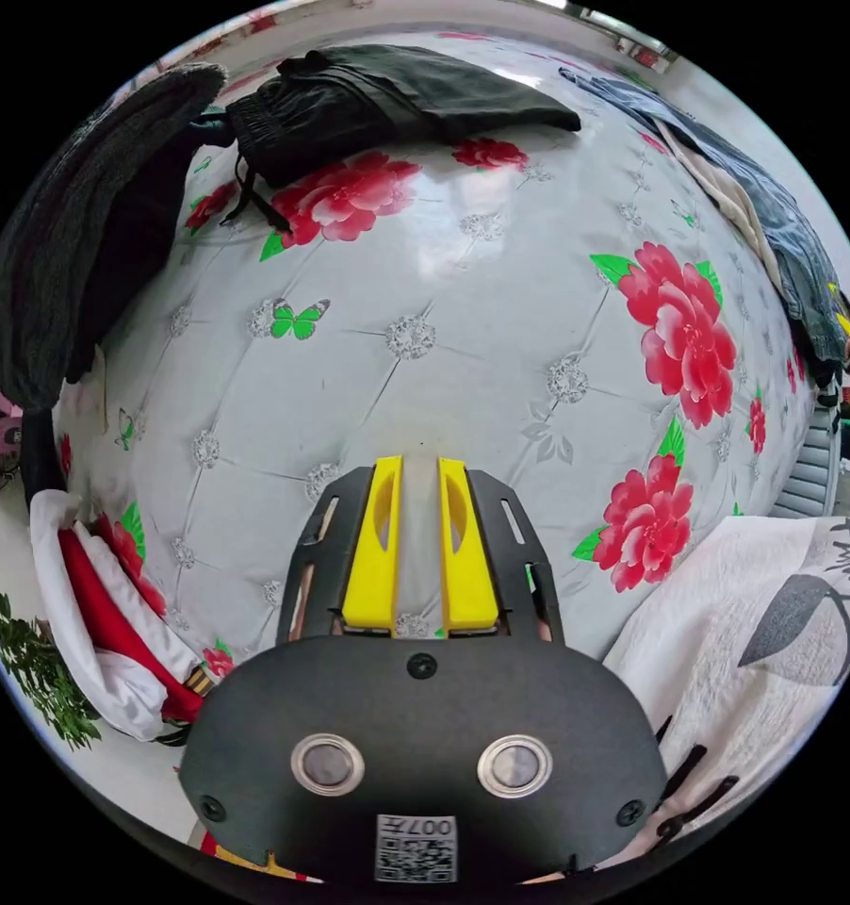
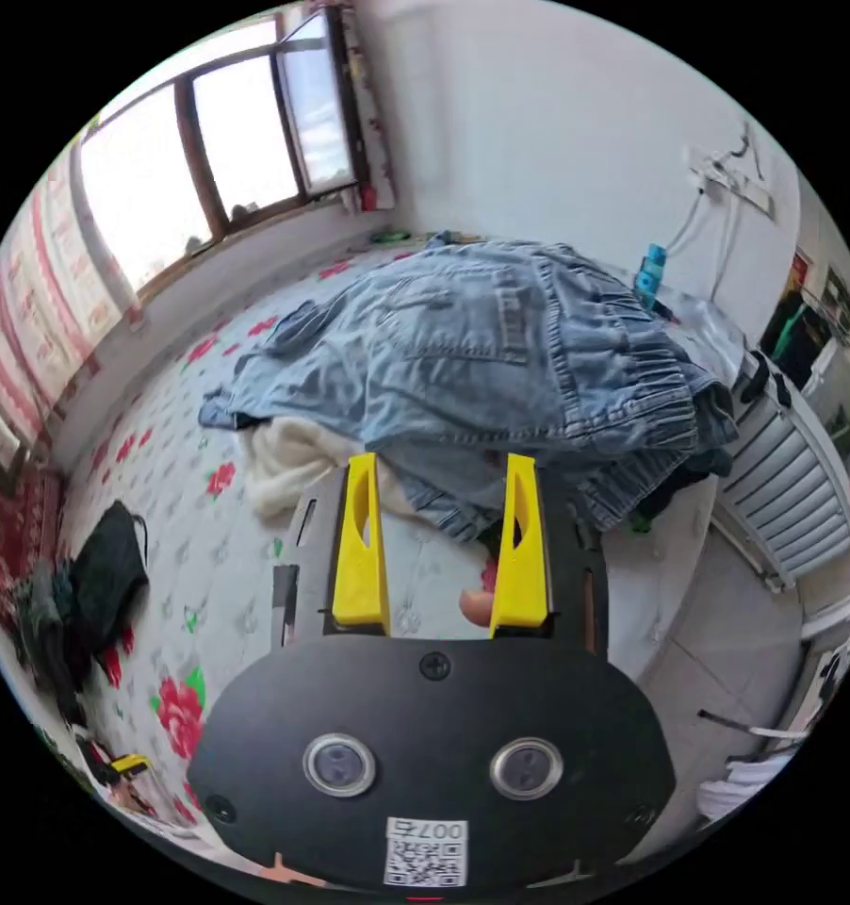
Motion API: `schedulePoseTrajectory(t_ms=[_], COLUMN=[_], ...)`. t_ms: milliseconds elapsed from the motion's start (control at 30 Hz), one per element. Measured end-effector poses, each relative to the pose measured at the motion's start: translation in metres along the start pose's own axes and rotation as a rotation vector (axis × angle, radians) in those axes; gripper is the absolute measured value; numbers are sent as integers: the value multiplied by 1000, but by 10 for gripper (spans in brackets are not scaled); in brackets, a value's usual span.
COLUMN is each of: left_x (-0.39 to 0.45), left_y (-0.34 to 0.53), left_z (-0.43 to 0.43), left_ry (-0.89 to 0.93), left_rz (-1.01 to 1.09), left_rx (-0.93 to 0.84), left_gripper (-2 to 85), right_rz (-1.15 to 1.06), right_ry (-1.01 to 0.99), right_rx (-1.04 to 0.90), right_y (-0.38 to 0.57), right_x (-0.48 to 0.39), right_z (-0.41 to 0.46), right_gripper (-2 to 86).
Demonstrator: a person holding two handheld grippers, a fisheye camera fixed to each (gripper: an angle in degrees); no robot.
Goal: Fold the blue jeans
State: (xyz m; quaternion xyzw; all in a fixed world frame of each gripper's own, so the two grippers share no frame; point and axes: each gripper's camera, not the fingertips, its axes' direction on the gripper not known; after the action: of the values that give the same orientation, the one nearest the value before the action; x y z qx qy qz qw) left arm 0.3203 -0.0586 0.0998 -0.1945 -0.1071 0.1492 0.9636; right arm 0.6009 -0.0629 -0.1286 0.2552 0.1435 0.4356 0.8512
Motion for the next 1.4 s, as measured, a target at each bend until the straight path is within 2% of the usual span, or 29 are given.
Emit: schedulePoseTrajectory(t_ms=[267,367,467,533,600,733,867,1033,1100,1133,1200,1267,1333,1400], left_x=[10,12,10,7,4,0,6,25,30,32,32,22,6,-14], left_y=[-3,-8,-11,-9,-4,25,41,51,61,70,85,109,129,149], left_z=[-11,-13,-13,-13,-12,-9,-5,-14,-19,-21,-24,-26,-27,-26], left_ry=[-42,-58,-63,-56,-53,-61,-48,139,188,217,241,251,250,257], left_rz=[-35,-44,-42,-57,-69,-182,-281,-109,-62,-38,-18,-14,-39,-77], left_rx=[8,-21,-46,-47,-31,95,139,224,254,274,290,311,328,346], left_gripper=[57,56,57,57,56,47,0,-9,-9,-9,-8,-6,-1,11], right_rz=[256,229,78,59,92,36,-159,-524,-739,-777,-824,-830,-998,-1155], right_ry=[-25,48,145,103,-37,-242,-403,-540,-671,-707,-914,-1037,-1044,-942], right_rx=[-141,-181,-193,-125,3,85,-64,-312,-431,-483,-664,-742,-774,-683], right_y=[-73,-82,-70,-51,-15,48,127,266,347,367,441,489,524,540], right_x=[64,54,32,25,19,-15,-97,-237,-306,-323,-383,-421,-455,-470], right_z=[54,56,42,20,-21,-80,-126,-164,-180,-181,-188,-198,-216,-241], right_gripper=[129,103,51,20,7,0,-2,-2,-2,-2,-2,-2,-2,0])
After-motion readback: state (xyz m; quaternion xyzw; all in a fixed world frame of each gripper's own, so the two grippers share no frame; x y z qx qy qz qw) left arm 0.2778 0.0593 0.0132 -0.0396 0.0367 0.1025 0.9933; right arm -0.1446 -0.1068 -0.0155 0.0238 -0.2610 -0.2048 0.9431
